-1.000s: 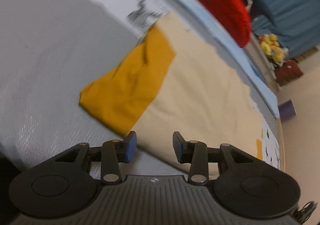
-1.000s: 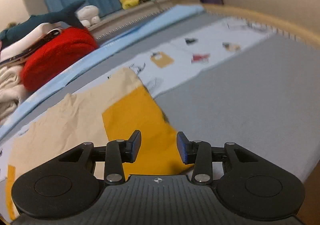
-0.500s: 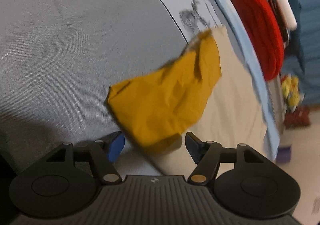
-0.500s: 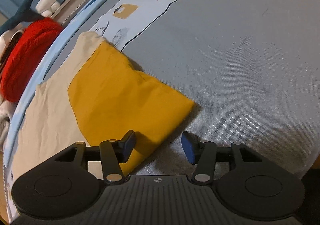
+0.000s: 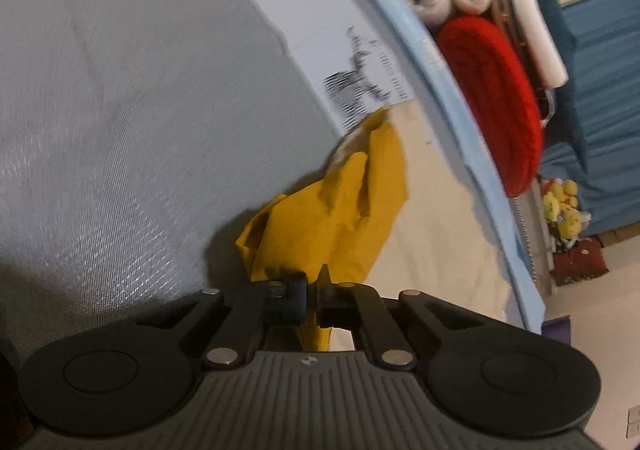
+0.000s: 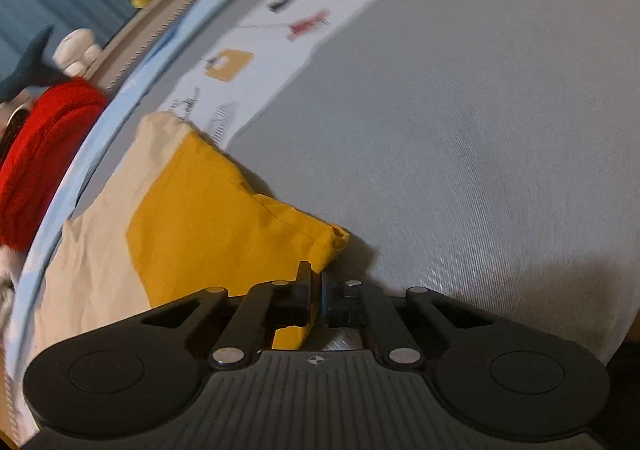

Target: Fold large clothes

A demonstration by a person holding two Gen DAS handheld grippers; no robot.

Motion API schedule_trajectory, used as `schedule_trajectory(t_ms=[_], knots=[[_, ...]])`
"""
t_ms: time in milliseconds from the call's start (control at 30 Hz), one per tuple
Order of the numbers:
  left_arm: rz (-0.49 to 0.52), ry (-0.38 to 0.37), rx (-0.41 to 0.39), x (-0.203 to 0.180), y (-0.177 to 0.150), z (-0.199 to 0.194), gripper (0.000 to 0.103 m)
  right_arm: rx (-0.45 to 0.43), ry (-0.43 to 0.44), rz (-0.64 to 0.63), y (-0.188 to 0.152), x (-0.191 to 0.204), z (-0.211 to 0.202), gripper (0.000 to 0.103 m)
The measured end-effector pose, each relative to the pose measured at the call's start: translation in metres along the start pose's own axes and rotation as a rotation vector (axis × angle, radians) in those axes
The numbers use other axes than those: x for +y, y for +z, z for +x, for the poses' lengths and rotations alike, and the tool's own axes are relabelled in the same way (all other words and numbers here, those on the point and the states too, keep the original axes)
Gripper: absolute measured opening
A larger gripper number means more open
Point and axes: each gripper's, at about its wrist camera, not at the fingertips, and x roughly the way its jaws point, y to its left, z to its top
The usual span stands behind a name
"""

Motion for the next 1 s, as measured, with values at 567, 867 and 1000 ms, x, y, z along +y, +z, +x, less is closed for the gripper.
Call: schedule_trajectory(t_ms=[567,867,1000], knots=[[0.033,0.107,0.111,0.041,-0.007,-0.069,0.018,0.058,-0.174,-0.190,-0.049,-0.008,-0.078,0.012],[0.042,0.170,0.142,0.056,-0.022,-0.054,0.048,-0.356,-0.074,-0.521,-0.066,0.042,-0.117,0.018],[0.019,0.186,0.123,0.065,-0.024,-0.057,0.048,-0.317,0.231,-0.650,-0.095,0.071,-0.126,0.019]])
